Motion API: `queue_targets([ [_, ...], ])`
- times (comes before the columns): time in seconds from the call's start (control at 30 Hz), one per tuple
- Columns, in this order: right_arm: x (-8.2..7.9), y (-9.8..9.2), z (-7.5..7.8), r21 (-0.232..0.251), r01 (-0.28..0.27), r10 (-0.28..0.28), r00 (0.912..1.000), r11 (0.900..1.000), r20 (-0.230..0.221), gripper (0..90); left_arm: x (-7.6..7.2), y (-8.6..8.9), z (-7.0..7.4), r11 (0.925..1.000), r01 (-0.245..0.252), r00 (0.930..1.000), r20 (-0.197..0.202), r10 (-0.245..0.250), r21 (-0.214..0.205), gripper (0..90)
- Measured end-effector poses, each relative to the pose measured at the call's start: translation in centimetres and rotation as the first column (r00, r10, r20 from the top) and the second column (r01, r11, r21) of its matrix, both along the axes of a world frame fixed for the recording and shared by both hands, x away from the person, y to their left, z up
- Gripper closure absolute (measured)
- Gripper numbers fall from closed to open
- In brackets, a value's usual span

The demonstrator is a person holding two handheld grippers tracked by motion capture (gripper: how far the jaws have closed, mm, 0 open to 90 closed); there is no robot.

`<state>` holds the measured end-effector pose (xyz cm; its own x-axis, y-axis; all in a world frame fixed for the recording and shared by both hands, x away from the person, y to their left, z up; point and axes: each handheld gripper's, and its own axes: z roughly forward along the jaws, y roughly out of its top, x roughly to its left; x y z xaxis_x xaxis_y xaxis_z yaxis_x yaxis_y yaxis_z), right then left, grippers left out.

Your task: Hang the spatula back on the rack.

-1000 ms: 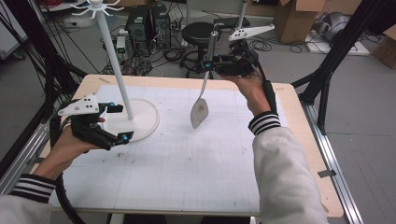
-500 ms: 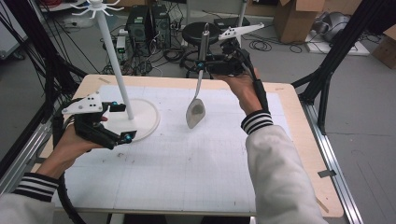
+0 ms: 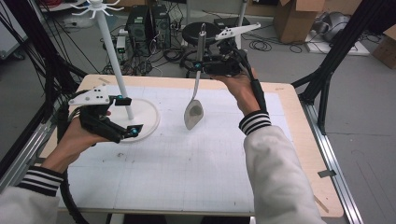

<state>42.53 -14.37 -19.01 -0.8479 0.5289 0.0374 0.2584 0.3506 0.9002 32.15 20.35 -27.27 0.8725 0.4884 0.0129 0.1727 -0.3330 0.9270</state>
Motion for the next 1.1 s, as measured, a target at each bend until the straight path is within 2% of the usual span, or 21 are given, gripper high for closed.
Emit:
queue_targets([
  [0.13, 0.0, 0.1, 0.0, -0.004, -0.004, 0.005, 0.9999, 1.0, 0.01, 68.7, 0.5, -0.7, 1.0, 0.9999, -0.004, 0.9999, 0.011, 0.004, 0.015, 1.7],
  [0.3, -0.1, 0.1, 0.0, -0.005, -0.006, 0.006, 1.0, 1.0, 0.004, 68.7, 1.4, -1.4, 2.3, 0.9999, 0.001, 1.0, 0.005, -0.001, 0.012, 1.7],
  [0.57, -0.2, -0.1, -0.1, -0.006, 0.002, -0.002, 1.0, 1.0, 0.004, 68.7, 2.6, -2.4, 4.5, 0.9989, -0.004, 0.9999, 0.016, 0.003, 0.048, 1.7],
  [0.83, -0.3, -0.2, -0.3, -0.008, 0.008, -0.008, 1.0, 0.9999, 0.004, 68.7, 3.5, -4.0, 5.8, 0.9977, -0.007, 0.9997, 0.025, 0.005, 0.068, 1.7],
  [1.03, -0.3, 0.0, -0.6, -0.012, 0.01, -0.01, 0.9999, 0.9999, -0.008, 68.7, 4.3, -5.2, 7.1, 0.9985, -0.007, 0.9996, 0.029, 0.005, 0.054, 1.7],
  [1.1, -0.2, 0.0, -0.6, -0.013, 0.004, -0.004, 1.0, 0.9999, 0.002, 68.7, 4.4, -5.7, 7.5, 0.9983, -0.005, 0.9994, 0.035, 0.003, 0.059, 1.7],
])
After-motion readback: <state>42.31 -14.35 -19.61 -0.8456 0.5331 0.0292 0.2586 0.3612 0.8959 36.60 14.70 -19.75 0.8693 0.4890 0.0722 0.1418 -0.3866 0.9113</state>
